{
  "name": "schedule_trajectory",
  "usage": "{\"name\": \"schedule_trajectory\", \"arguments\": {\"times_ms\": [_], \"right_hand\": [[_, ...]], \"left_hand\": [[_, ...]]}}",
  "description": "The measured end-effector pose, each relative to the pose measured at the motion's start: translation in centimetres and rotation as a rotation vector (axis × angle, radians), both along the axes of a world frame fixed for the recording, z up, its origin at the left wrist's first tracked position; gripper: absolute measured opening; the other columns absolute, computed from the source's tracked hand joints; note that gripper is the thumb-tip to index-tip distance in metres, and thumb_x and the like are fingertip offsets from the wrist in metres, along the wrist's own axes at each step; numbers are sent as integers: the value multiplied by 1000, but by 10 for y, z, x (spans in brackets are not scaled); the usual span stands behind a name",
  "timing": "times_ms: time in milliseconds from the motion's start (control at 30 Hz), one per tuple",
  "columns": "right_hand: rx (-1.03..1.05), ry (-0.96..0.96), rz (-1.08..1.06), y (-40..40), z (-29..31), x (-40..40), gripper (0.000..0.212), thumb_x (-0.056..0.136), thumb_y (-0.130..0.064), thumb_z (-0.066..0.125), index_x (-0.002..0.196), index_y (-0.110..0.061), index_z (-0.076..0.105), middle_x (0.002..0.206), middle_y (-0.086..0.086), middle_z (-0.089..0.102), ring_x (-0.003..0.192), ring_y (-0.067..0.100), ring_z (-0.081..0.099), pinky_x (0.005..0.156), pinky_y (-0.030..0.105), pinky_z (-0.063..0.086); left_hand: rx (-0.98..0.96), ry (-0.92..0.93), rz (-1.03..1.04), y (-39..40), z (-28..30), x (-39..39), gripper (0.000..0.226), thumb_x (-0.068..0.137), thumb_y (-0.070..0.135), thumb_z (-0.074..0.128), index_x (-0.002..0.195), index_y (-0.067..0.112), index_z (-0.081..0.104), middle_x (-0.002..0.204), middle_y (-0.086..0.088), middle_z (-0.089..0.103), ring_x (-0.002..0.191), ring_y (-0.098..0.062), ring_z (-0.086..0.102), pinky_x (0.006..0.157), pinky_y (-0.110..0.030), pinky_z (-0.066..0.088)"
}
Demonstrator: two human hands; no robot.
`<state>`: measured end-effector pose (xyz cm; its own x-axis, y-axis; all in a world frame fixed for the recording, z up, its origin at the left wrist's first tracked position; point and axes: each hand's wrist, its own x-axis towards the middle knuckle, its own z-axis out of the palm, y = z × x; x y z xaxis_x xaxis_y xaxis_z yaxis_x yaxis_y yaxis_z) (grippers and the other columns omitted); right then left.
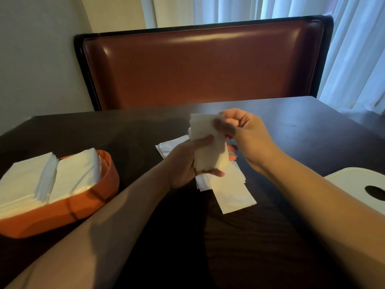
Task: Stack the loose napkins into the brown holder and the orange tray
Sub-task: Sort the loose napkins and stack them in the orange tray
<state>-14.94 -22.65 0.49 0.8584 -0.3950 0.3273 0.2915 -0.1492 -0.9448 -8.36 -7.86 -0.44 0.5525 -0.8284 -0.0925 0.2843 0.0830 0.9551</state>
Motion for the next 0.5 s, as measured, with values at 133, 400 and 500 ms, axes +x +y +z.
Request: {"name": "schedule_trajectory", "arguments": {"times_ms": [133,400,500], "right_hand": [[-426,180,-238,-28,-1,2,24,97,-23,61,91,-1,66,86,16,70,76,22,65,79,38,57],[-908,743,292,-28,-4,-8,32,82,-38,78,105,-23,63,92,-7,61,84,9,58,71,20,43],[-909,700,359,-30,-4,-8,13,84,-28,77,89,-25,65,86,-8,62,82,9,59,72,19,42]], "left_hand": [[-185,113,101,3,-1,13,34,104,22,35,128,16,57,121,-16,68,107,-29,67,72,-41,60],[-317,195,263,11,0,22,40,100,26,48,139,25,51,115,-18,62,106,-34,64,76,-45,57],[-294,182,269,10,-1,22,39,100,29,49,138,25,54,118,-18,61,108,-33,62,76,-45,57]]}}
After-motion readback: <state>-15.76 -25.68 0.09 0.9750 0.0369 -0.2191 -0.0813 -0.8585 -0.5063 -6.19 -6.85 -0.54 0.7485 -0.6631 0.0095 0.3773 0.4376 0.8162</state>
